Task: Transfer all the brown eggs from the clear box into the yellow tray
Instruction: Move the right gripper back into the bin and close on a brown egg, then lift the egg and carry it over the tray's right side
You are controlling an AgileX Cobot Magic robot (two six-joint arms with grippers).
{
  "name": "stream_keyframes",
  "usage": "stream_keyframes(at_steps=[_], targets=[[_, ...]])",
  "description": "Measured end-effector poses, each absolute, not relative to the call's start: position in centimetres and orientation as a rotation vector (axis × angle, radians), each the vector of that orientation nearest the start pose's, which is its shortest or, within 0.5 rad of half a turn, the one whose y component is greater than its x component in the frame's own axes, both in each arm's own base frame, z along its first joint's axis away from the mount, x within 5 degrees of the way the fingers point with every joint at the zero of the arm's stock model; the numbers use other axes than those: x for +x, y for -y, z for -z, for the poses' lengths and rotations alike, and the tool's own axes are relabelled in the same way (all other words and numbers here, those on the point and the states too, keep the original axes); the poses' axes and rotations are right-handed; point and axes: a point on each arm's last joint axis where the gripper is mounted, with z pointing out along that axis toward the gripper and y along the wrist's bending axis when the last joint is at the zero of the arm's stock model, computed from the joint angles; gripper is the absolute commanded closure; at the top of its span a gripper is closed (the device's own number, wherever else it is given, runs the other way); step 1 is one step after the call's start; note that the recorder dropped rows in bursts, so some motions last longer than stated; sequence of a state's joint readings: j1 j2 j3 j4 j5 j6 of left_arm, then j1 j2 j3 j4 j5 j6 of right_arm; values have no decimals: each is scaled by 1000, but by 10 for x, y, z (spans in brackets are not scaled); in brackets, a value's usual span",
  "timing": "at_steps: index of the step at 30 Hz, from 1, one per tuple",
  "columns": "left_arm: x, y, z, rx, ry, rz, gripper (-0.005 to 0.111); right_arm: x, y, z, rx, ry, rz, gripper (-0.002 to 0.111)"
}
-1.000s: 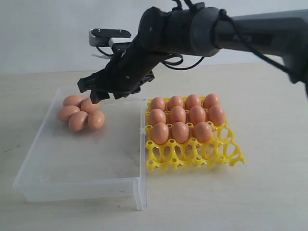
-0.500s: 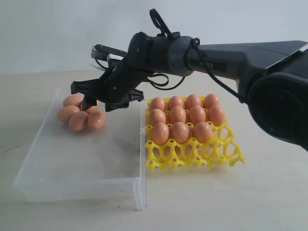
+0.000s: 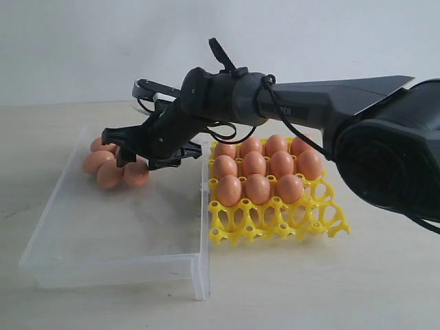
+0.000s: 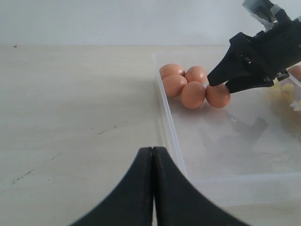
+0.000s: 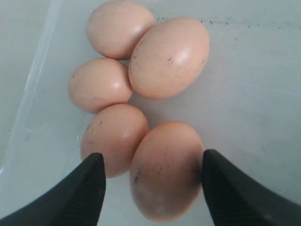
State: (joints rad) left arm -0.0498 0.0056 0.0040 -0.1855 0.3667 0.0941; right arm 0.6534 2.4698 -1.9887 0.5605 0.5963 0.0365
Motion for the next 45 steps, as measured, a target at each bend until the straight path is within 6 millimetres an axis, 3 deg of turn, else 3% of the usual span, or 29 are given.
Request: stream_keyframes(at_steps=[12,14,18,19,29,33,38,45], targets=[[53,9,-179,19,-1856,151,107,411,-349,-115,-304,-2628,-828,54],[53,9,-179,19,-1856,151,107,411,-349,-110,-301,-2638,-826,64],[53,9,-179,19,-1856,151,107,411,-349,-106,-301,-2648,-822,103],[53,9,-179,19,-1856,151,107,411,-349,-106,-301,-2648,-822,108],[53,9,-179,19,-1856,151,107,410,-347,-109,-364,-2645,-776,108],[53,9,-179,19,-1856,151,107,411,-345,-125,-453,-2600,-700,108],[53,9,-179,19,-1856,151,107,410,-344,-170,-496,-2455,-666,108],[53,9,-179,19,-1856,151,107,387,-338,-215,-509,-2281,-653,108]])
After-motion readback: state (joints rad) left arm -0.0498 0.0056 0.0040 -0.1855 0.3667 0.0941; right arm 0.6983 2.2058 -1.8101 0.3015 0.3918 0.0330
